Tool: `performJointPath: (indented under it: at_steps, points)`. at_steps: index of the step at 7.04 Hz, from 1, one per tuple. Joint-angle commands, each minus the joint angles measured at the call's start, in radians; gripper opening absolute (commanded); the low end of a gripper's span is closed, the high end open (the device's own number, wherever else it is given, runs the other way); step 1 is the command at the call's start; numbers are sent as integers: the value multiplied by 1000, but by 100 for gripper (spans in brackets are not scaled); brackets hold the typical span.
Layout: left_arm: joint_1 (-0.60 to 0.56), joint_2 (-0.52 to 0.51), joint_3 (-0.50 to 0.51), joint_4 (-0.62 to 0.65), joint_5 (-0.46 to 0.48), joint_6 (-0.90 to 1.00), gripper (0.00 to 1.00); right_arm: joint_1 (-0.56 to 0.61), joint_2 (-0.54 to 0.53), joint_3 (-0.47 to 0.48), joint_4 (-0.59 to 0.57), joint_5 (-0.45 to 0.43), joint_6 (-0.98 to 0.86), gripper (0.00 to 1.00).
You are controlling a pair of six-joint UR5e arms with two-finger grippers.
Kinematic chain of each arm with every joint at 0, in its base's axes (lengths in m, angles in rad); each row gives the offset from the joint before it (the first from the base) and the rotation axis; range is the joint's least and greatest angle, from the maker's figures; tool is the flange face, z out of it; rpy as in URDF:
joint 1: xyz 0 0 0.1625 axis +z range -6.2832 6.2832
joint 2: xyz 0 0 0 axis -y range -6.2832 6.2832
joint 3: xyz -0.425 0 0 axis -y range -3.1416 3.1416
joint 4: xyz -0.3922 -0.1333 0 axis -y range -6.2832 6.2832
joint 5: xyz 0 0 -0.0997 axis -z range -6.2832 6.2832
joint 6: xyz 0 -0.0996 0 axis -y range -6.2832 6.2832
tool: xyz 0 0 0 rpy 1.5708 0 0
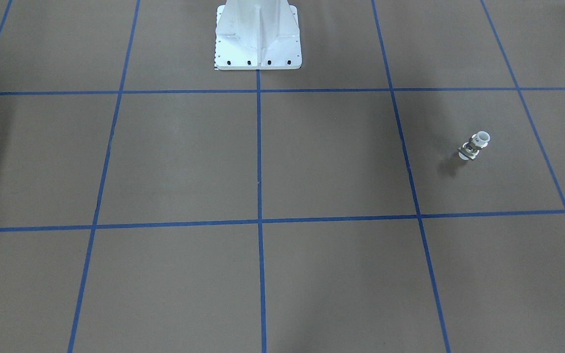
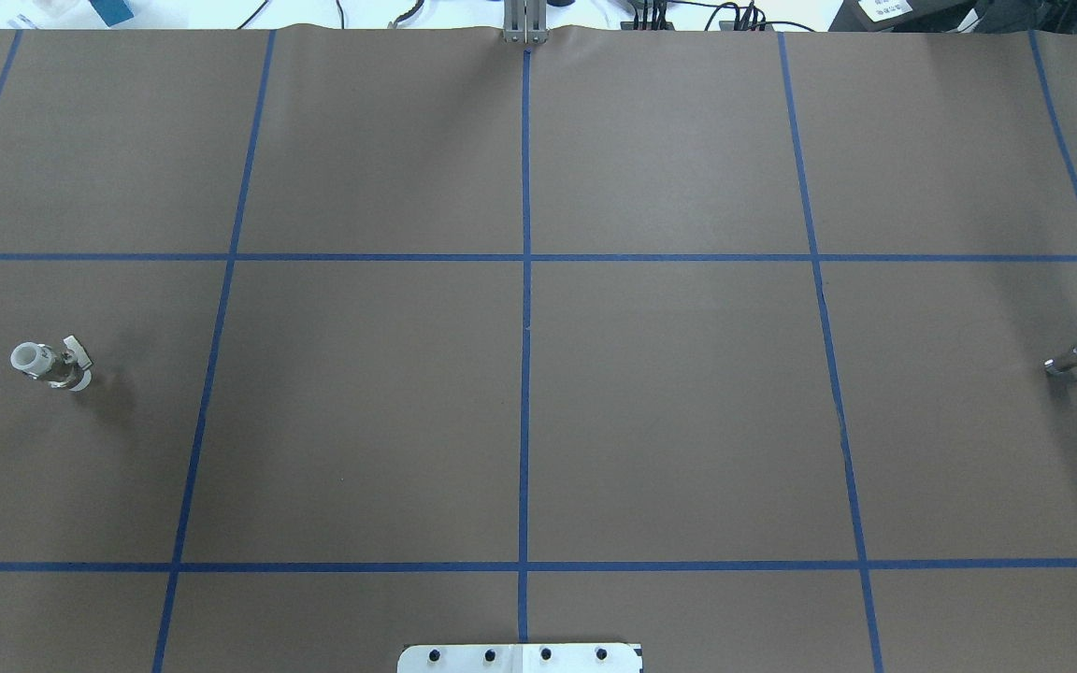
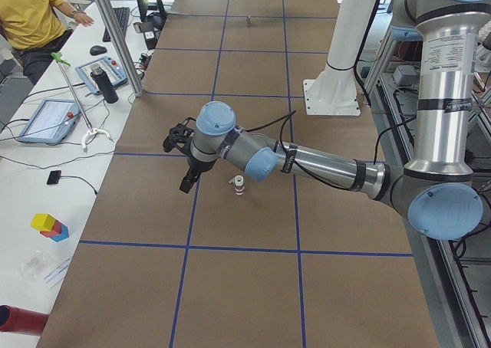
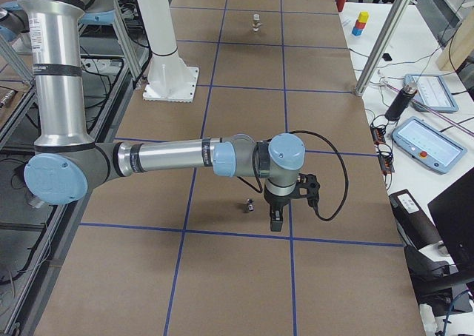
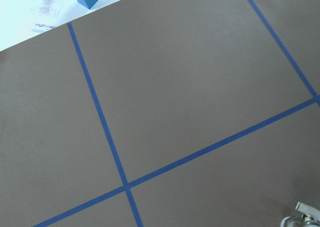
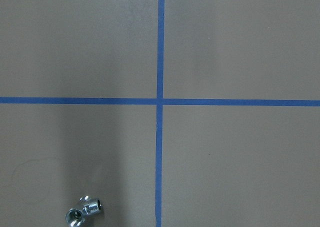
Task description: Assemble PPR valve and pipe with both arms
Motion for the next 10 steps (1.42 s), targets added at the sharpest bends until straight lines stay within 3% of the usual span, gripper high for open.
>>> performJointPath:
  at_steps: [1,3,4,6,10]
  points:
    - [157,3,3,-264,5,-303,100,0,-1,1,0,1,0,100]
    - [272,5,2,-300,13,-342,100,0,-1,1,0,1,-2,100]
    - [297,24,0,-300,86,-411,100,0,-2,3,0,1,-2,100]
    - [456,63,17,-265,305,-416,100,0,-2,5,0,1,-2,100]
    - [524,135,17,-261,332,-393,100,0,-2,5,2,-1,-2,100]
